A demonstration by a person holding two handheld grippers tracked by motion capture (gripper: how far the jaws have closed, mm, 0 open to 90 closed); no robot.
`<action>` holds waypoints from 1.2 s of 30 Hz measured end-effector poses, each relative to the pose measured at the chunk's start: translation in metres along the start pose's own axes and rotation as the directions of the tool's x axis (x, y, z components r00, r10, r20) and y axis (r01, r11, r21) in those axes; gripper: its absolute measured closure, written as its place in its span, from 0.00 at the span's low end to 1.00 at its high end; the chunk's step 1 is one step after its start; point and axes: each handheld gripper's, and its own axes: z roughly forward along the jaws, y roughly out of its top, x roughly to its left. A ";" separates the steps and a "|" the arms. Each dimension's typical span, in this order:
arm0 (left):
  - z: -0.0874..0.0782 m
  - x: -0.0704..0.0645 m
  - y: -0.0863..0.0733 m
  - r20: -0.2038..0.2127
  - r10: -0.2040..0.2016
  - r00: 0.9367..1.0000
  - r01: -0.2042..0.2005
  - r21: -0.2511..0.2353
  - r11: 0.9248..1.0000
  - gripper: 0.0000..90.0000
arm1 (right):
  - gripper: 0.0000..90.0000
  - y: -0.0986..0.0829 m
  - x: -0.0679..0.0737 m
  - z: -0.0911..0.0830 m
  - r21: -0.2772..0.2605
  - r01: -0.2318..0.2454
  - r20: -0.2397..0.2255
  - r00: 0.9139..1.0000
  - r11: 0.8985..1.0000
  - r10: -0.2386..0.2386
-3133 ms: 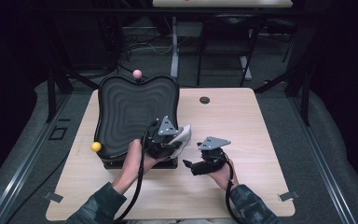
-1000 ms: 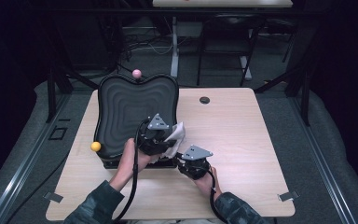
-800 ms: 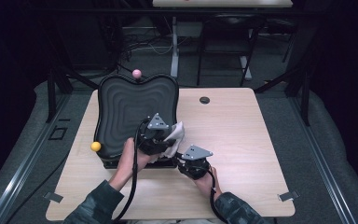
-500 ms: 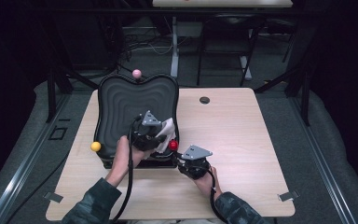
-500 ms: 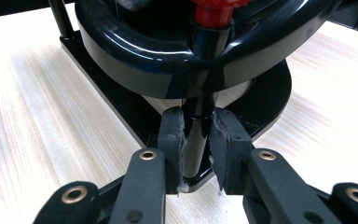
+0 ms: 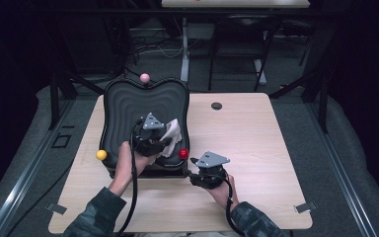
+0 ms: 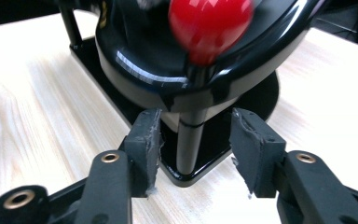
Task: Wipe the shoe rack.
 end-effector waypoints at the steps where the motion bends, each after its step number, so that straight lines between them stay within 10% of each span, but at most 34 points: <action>1: -0.001 0.001 0.000 0.000 -0.003 1.000 0.003 0.003 1.000 0.89 | 0.57 0.002 -0.001 -0.004 -0.007 -0.009 0.010 1.000 1.000 0.009; 12: -0.008 0.010 0.006 -0.033 -0.020 0.999 0.019 -0.029 0.999 0.89 | 0.53 0.028 -0.006 -0.018 -0.130 -0.011 0.018 1.000 0.991 0.014; 36: -0.004 0.063 0.057 -0.184 -0.087 0.979 0.075 -0.075 0.994 0.89 | 0.67 0.031 0.001 0.001 -0.109 0.027 0.026 0.999 0.994 -0.024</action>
